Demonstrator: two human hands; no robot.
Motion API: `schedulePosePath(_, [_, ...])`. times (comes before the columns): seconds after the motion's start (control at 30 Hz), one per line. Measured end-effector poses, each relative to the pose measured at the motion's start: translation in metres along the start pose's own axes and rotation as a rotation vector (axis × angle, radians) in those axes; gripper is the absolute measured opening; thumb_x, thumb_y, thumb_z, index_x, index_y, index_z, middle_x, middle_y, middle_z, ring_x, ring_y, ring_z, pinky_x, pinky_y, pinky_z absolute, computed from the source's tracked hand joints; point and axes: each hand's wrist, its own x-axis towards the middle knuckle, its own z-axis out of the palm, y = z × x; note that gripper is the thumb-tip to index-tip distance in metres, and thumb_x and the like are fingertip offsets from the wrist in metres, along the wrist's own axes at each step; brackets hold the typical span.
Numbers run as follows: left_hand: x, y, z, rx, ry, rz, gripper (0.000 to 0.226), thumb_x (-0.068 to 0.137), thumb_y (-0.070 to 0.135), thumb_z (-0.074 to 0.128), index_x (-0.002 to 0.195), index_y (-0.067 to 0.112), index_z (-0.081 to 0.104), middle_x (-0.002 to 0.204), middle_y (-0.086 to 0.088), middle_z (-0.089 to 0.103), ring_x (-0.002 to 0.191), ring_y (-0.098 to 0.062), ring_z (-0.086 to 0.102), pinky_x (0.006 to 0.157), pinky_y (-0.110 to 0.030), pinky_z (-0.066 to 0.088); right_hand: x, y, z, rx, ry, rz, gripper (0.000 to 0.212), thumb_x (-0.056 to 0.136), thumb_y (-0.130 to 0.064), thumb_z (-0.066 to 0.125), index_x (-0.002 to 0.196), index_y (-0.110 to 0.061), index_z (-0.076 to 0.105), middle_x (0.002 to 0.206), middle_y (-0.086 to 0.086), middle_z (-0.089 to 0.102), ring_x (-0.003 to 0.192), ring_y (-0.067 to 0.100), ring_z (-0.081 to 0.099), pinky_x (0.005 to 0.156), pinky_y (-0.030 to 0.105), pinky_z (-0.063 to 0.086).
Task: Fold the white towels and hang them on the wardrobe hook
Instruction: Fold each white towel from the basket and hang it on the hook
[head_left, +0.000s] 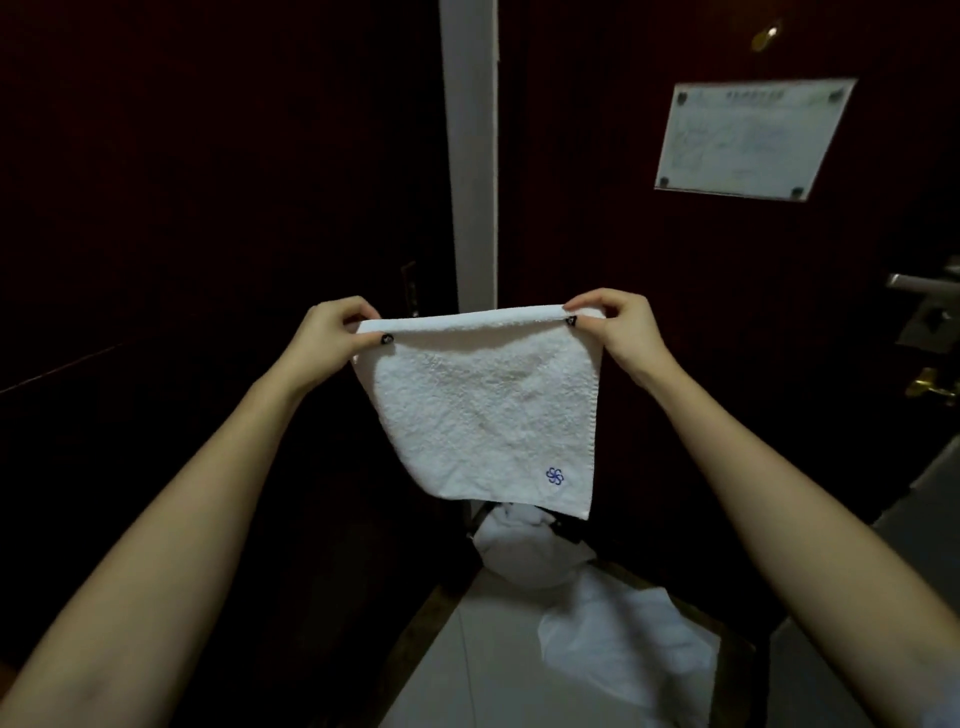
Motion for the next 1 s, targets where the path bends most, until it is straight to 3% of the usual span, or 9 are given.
schedulePosePath(0.13, [-0.055, 0.018, -0.037, -0.006, 0.085, -0.028, 0.014, 0.078, 0.012, 0.075, 0.077, 0.018, 0.062, 0.074, 0.006, 0.061, 0.07, -0.005, 0.053, 0.065, -0.024, 0.041, -0.025, -0.031, 0.005, 0.098, -0.143, 0.05, 0.025, 0.085, -0.001, 0.069, 0.109, 0.004, 0.069, 0.099, 0.016, 0.07, 0.08, 0.007, 0.064, 0.072, 0.013, 0.051])
schedulePosePath(0.23, [-0.091, 0.027, -0.069, -0.137, 0.228, -0.072, 0.013, 0.082, 0.007, 0.071, 0.079, 0.019, 0.066, 0.077, 0.007, 0.063, 0.069, 0.005, 0.056, 0.065, -0.013, 0.043, -0.035, -0.052, 0.015, 0.076, -0.251, 0.005, 0.024, 0.087, 0.001, 0.066, 0.111, 0.002, 0.069, 0.103, 0.015, 0.07, 0.084, 0.005, 0.065, 0.076, 0.01, 0.05])
schedulePosePath(0.33, [-0.128, 0.032, -0.101, -0.227, 0.36, -0.133, 0.016, 0.082, 0.004, 0.07, 0.085, 0.019, 0.066, 0.083, 0.005, 0.064, 0.074, 0.001, 0.058, 0.067, -0.013, 0.047, -0.049, -0.076, 0.04, -0.075, -0.362, -0.095, 0.027, 0.085, 0.006, 0.062, 0.102, -0.011, 0.074, 0.099, 0.006, 0.072, 0.086, -0.001, 0.064, 0.078, 0.01, 0.047])
schedulePosePath(0.43, [-0.161, 0.035, -0.127, -0.184, 0.43, -0.144, 0.022, 0.082, -0.001, 0.066, 0.082, 0.021, 0.064, 0.081, 0.005, 0.061, 0.071, 0.001, 0.055, 0.066, -0.012, 0.045, -0.066, -0.095, 0.075, -0.141, -0.386, -0.12, 0.028, 0.084, 0.002, 0.06, 0.091, -0.02, 0.076, 0.092, 0.002, 0.074, 0.089, 0.01, 0.067, 0.08, 0.023, 0.05])
schedulePosePath(0.53, [-0.19, 0.035, -0.147, -0.107, 0.425, -0.208, 0.025, 0.082, -0.007, 0.058, 0.081, 0.015, 0.07, 0.079, -0.007, 0.062, 0.073, -0.007, 0.054, 0.066, -0.015, 0.042, -0.08, -0.115, 0.112, -0.165, -0.407, -0.129, 0.025, 0.085, -0.002, 0.06, 0.085, -0.022, 0.076, 0.086, 0.003, 0.074, 0.083, 0.015, 0.066, 0.073, 0.028, 0.05])
schedulePosePath(0.67, [-0.226, 0.031, -0.175, -0.117, 0.439, -0.28, 0.017, 0.086, 0.0, 0.063, 0.094, 0.012, 0.073, 0.089, -0.006, 0.067, 0.079, -0.005, 0.058, 0.073, -0.013, 0.044, -0.101, -0.155, 0.161, 0.041, -0.514, -0.092, 0.015, 0.086, -0.007, 0.07, 0.081, -0.02, 0.073, 0.077, -0.002, 0.069, 0.064, -0.001, 0.063, 0.057, 0.016, 0.049])
schedulePosePath(0.77, [-0.252, 0.03, -0.198, -0.092, 0.47, -0.26, 0.016, 0.085, 0.002, 0.067, 0.096, 0.013, 0.071, 0.093, 0.005, 0.067, 0.083, 0.006, 0.058, 0.077, -0.007, 0.042, -0.12, -0.193, 0.203, 0.236, -0.723, -0.078, 0.016, 0.084, 0.003, 0.069, 0.096, -0.007, 0.068, 0.084, 0.009, 0.07, 0.073, 0.006, 0.068, 0.067, 0.018, 0.056])
schedulePosePath(0.87, [-0.276, 0.024, -0.219, -0.117, 0.574, -0.256, 0.017, 0.082, 0.001, 0.071, 0.096, 0.01, 0.07, 0.09, 0.0, 0.067, 0.072, 0.004, 0.057, 0.071, -0.011, 0.043, -0.141, -0.229, 0.248, 0.252, -0.914, -0.125, 0.028, 0.087, 0.009, 0.063, 0.11, -0.008, 0.062, 0.099, 0.006, 0.071, 0.092, 0.013, 0.07, 0.083, 0.029, 0.058])
schedulePosePath(1.0, [-0.307, 0.016, -0.245, -0.281, 0.693, -0.292, 0.026, 0.081, -0.003, 0.068, 0.1, 0.015, 0.065, 0.08, 0.001, 0.068, 0.071, 0.0, 0.063, 0.068, -0.017, 0.05, -0.177, -0.267, 0.302, 0.178, -0.786, -0.288, 0.008, 0.089, -0.009, 0.068, 0.095, -0.008, 0.072, 0.089, 0.01, 0.074, 0.087, 0.022, 0.072, 0.084, 0.036, 0.057])
